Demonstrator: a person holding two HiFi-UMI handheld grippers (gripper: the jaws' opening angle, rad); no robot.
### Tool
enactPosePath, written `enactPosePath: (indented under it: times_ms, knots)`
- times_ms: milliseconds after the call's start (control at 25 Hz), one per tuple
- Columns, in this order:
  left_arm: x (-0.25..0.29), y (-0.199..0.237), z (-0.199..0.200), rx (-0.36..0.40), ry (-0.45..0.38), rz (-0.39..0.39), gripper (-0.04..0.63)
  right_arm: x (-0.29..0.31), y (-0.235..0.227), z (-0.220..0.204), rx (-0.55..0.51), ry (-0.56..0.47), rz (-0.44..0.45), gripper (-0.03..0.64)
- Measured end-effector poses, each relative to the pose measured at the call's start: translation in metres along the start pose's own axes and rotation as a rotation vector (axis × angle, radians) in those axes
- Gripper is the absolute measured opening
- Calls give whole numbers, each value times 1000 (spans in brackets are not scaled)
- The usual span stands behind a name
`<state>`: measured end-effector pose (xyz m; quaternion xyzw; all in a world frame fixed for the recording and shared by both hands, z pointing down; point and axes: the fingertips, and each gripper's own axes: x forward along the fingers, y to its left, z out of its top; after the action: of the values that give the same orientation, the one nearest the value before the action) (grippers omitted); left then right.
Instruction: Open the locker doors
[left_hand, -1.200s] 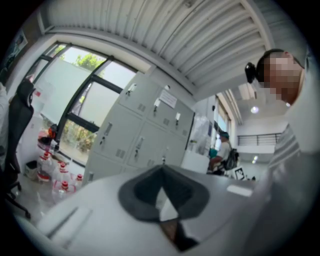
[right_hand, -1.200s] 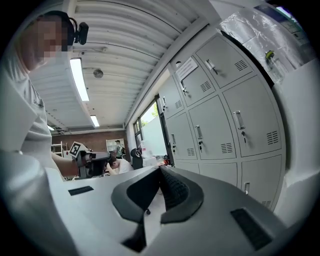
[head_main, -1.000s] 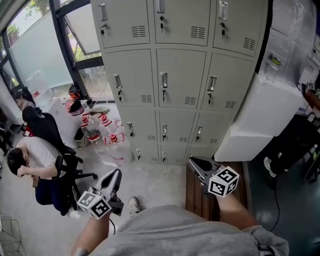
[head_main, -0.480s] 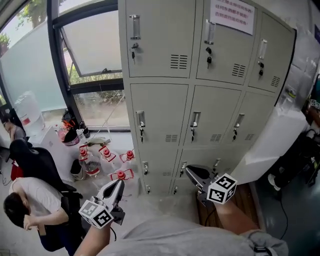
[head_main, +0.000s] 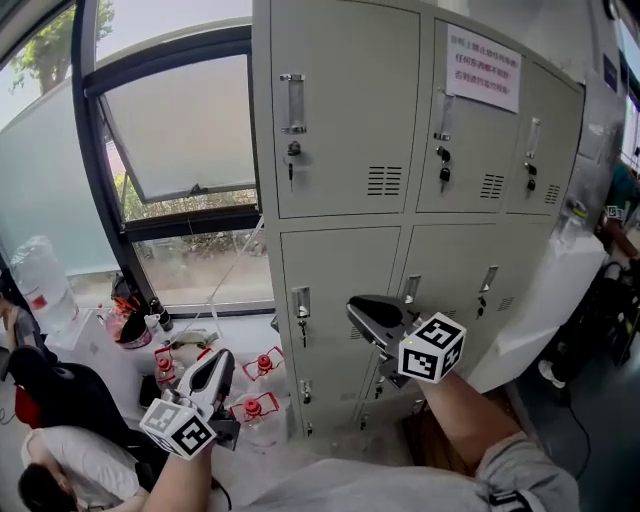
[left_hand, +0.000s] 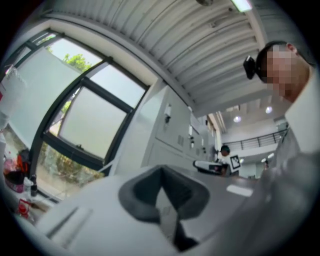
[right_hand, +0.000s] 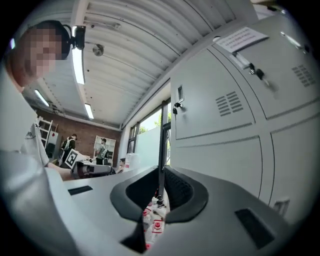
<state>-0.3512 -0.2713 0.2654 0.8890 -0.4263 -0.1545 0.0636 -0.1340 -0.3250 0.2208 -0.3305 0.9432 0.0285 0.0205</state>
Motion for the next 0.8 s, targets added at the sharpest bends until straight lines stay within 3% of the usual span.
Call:
enactPosePath:
  times_ms: [360, 440, 600, 800]
  knots:
    - [69, -4, 151, 199, -88, -23, 3, 86, -10, 179, -262, -66, -33, 14]
    - [80, -8, 180, 235, -120, -39, 3, 104, -14, 212, -275, -66, -46, 51]
    - [100, -8, 212, 255, -138, -50, 3, 137, -30, 258, -297, -54, -110, 98]
    - [112, -9, 225, 251, -131, -55, 3, 169, -54, 283, -257, -24, -184, 160]
